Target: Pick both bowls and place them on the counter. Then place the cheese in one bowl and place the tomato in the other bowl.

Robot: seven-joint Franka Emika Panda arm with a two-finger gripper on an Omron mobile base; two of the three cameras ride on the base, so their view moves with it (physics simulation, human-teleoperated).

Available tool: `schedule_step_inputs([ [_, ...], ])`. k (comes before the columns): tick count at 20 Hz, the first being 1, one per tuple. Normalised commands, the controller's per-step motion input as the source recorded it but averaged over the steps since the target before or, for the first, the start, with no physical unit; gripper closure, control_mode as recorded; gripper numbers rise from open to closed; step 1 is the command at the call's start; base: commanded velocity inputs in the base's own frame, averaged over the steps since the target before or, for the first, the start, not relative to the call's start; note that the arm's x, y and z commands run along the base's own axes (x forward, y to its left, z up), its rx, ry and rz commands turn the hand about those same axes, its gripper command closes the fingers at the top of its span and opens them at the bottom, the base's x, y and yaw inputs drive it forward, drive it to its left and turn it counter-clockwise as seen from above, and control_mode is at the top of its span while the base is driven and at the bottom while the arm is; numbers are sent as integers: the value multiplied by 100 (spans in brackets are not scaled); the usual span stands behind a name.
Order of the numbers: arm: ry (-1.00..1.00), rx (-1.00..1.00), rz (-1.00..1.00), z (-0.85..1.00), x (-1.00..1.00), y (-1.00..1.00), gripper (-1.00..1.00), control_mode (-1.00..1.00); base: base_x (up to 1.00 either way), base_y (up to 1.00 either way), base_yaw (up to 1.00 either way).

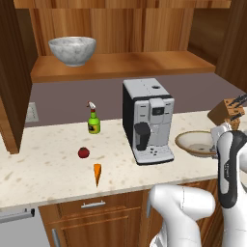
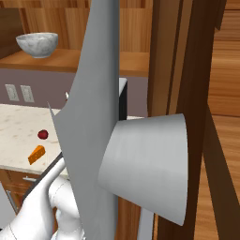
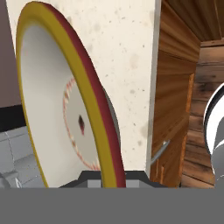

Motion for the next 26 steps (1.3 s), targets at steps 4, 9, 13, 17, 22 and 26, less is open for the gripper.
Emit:
schedule_step_inputs([
  [4,5,0,-1,-32,28,-20,100,-100,0,0,0],
  [9,0,0,0,-35,30,-15,100,-100,0,0,0],
  [13,0,0,0,-37,37,-10,100,-100,0,0,0],
  [17,0,0,0,-35,42,-13,100,-100,0,0,0],
  [22,1,0,0,-28,40,-19,100,-100,0,0,0],
  [26,1,0,0,-28,27,-24,100,-100,0,0,0],
])
